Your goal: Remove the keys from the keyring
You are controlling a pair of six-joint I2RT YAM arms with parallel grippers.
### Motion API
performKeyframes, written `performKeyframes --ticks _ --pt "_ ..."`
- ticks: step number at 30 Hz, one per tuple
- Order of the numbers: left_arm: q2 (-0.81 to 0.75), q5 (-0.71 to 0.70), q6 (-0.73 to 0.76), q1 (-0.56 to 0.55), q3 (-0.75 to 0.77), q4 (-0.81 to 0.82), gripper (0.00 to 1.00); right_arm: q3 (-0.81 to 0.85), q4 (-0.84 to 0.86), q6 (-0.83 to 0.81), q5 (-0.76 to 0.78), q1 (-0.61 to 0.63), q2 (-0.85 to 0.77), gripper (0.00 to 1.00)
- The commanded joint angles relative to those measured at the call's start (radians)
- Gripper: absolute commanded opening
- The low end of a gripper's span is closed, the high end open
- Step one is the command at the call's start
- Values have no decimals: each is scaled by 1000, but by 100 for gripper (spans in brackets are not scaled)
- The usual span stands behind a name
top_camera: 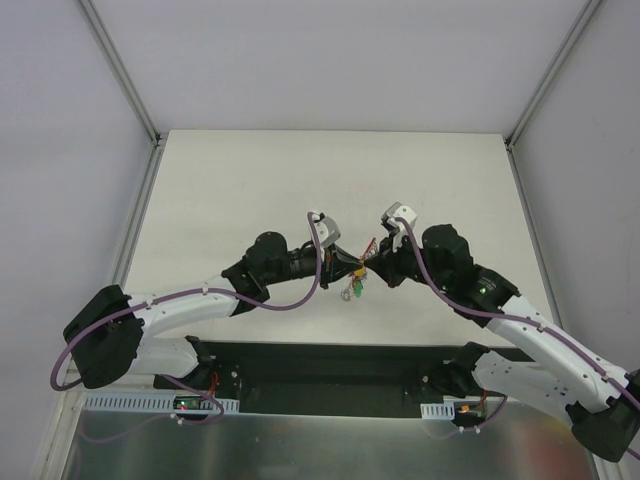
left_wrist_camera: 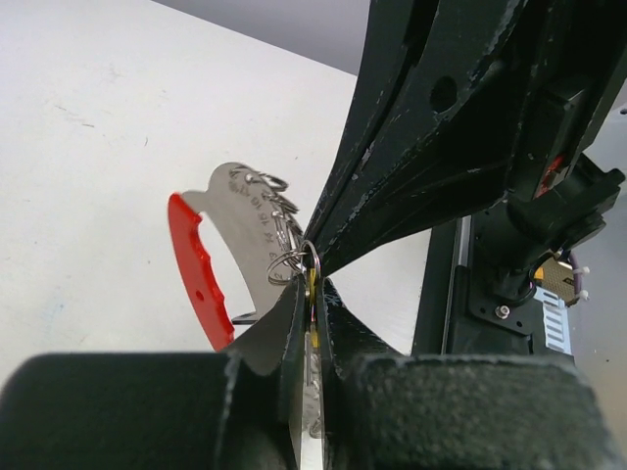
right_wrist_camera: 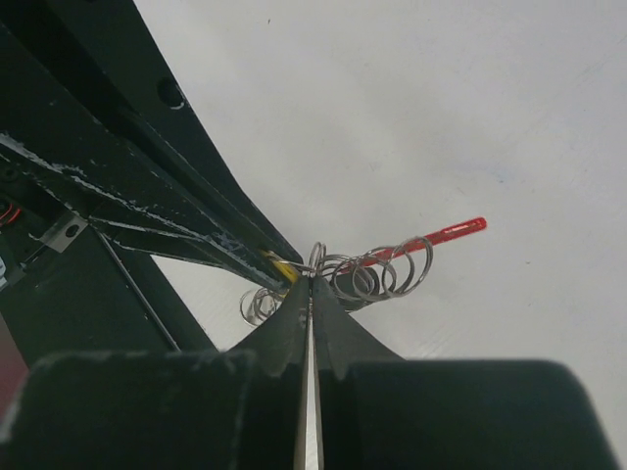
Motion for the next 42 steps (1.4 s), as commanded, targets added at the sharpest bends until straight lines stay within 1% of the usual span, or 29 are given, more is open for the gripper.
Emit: performKeyframes --ticks 1,8,16,21,24,30,35,42 --pt "-35 28 11 8 33 -19 0 12 80 -44 -35 4 -73 1" --pt "-50 131 -91 89 35 7 0 -29 111 -90 -78 6 -126 1" --pt "-38 241 -119 114 76 -56 0 -69 138 -150 -91 6 -169 1" --pt "-24 296 -130 132 117 -130 0 -77 145 -195 -101 6 -186 1" --pt "-4 329 -156 137 137 -151 0 -94 186 -196 -105 6 -195 1" --pt "37 388 -237 151 153 -142 0 -123 267 -186 -83 6 -195 1" --pt "62 447 -354 175 151 -75 0 -166 344 -193 -80 6 -215 1" --pt "85 476 -426 197 159 -56 0 -213 421 -212 -124 6 -260 1"
